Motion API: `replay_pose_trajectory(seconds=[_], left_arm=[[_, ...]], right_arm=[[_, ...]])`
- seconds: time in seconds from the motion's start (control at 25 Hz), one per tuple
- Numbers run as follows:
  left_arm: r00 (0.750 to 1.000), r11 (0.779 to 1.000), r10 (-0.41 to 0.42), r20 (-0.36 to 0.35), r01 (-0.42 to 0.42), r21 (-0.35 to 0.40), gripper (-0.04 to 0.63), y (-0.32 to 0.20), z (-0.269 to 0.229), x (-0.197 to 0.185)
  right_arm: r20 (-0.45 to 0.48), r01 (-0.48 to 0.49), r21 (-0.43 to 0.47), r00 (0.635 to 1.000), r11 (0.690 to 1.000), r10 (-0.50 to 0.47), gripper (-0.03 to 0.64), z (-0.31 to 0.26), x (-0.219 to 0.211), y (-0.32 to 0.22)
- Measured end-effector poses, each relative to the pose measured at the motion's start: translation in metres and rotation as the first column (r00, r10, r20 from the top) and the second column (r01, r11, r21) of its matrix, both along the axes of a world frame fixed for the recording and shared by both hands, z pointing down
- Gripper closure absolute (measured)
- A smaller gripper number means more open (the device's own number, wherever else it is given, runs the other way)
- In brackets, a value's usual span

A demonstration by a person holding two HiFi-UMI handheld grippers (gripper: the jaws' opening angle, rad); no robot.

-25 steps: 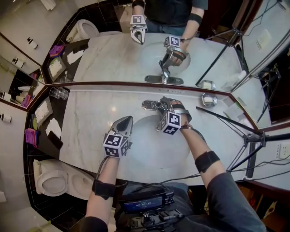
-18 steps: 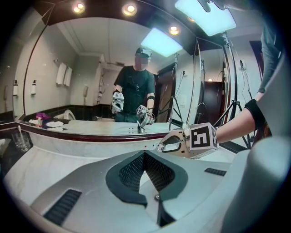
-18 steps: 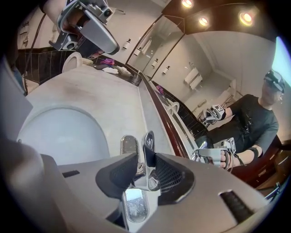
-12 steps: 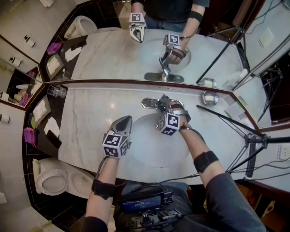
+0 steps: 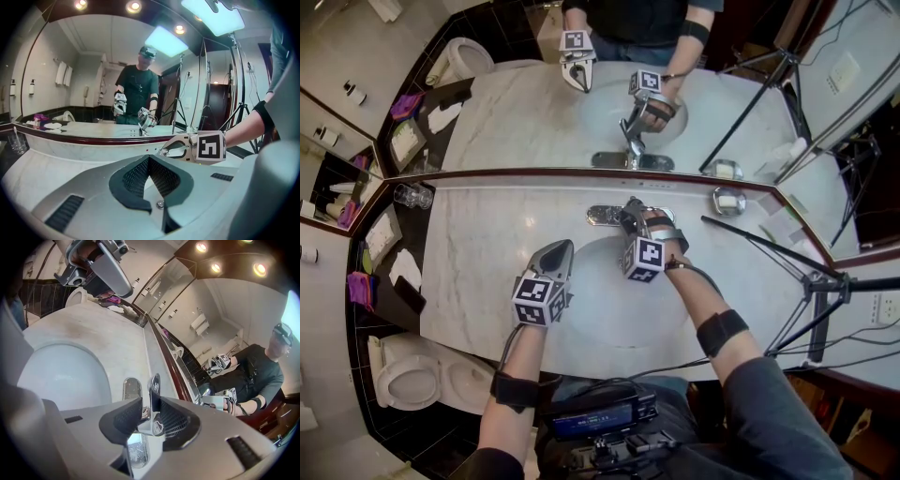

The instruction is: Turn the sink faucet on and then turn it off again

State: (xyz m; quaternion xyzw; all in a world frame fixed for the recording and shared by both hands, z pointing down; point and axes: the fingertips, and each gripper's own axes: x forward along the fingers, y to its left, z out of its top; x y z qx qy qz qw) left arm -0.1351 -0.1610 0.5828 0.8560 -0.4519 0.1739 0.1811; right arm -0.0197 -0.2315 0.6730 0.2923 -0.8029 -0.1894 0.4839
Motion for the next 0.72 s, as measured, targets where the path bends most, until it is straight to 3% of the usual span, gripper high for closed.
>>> replay_pose_trajectory(seconds=[0.48, 0.72], left_arm=[[1.0, 1.0, 0.019, -0.001, -0.019, -0.001, 0.601, -0.007, -0.001, 0.009], [1.0, 1.0, 0.022, -0.003, -0.022, 0.0, 0.601, -0.009, 0.0, 0.014]], right_arm=[[-0.045, 0.029, 0.031, 0.999, 0.999, -0.027, 0.5, -0.001, -0.002, 0.001], [-0.158, 0.129, 0.032, 0.98, 0.991, -0.123, 0.513, 0.017, -0.008, 0.015]])
